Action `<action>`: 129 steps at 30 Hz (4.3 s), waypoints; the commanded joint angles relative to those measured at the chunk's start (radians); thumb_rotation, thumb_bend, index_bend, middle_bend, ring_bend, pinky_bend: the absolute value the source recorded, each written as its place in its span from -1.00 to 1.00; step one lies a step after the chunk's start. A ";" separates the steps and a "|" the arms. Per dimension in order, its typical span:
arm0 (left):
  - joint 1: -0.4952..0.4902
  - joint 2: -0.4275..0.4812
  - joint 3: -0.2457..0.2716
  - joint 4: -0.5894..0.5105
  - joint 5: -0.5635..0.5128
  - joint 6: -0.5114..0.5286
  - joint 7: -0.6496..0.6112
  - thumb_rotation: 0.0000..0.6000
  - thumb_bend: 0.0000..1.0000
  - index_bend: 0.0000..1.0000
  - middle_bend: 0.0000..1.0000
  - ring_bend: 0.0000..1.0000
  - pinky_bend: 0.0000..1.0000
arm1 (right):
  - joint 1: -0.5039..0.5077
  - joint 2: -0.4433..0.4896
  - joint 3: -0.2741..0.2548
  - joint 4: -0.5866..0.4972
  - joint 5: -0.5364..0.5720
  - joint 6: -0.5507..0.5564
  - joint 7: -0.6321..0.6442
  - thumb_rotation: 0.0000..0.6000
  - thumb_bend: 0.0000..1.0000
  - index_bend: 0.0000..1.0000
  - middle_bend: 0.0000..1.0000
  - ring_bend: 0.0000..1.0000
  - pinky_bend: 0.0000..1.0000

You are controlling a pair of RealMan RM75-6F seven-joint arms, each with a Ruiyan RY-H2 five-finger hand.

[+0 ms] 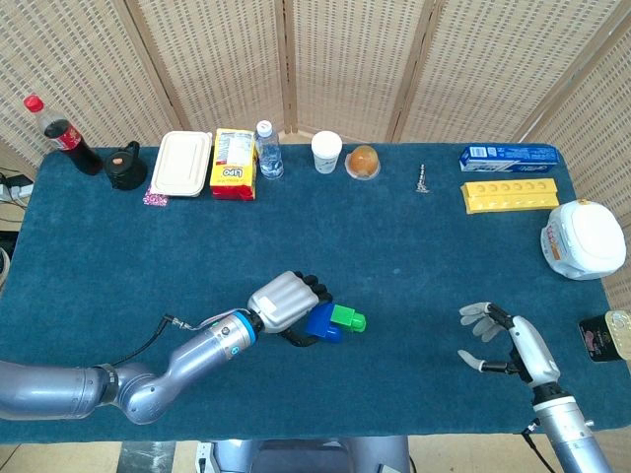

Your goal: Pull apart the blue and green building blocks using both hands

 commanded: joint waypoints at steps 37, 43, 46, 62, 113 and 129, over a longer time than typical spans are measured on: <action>-0.414 -0.134 0.036 0.162 -0.319 -0.045 -0.062 0.16 -0.23 -0.12 -0.35 -0.49 -0.24 | 0.111 -0.099 0.010 -0.011 0.074 -0.067 -0.148 1.00 -0.49 -0.27 -0.15 -0.02 -0.06; -0.435 -0.142 0.046 0.167 -0.338 -0.032 -0.068 0.15 -0.23 -0.12 -0.35 -0.49 -0.24 | 0.115 -0.099 0.008 -0.012 0.078 -0.069 -0.150 1.00 -0.49 -0.27 -0.15 -0.02 -0.06; -0.446 -0.148 0.052 0.172 -0.350 -0.024 -0.070 0.13 -0.23 -0.12 -0.35 -0.49 -0.24 | 0.119 -0.101 0.009 -0.010 0.080 -0.071 -0.150 1.00 -0.49 -0.27 -0.15 -0.02 -0.06; -0.487 -0.177 0.058 0.205 -0.389 -0.010 -0.091 0.14 -0.23 -0.12 -0.35 -0.49 -0.24 | 0.149 -0.123 0.023 0.004 0.109 -0.095 -0.167 1.00 -0.49 -0.09 0.01 0.15 -0.01; -0.426 -0.039 0.187 0.063 -0.331 0.089 -0.095 0.12 -0.23 -0.12 -0.35 -0.49 -0.24 | 0.138 -0.139 0.041 0.063 0.201 -0.091 -0.187 1.00 -0.43 0.25 0.34 0.44 0.14; -0.293 0.073 0.244 -0.037 -0.248 0.183 -0.111 0.12 -0.23 -0.12 -0.35 -0.49 -0.24 | 0.181 -0.260 0.016 0.177 0.257 -0.184 -0.298 1.00 -0.44 -0.21 -0.09 -0.16 -0.30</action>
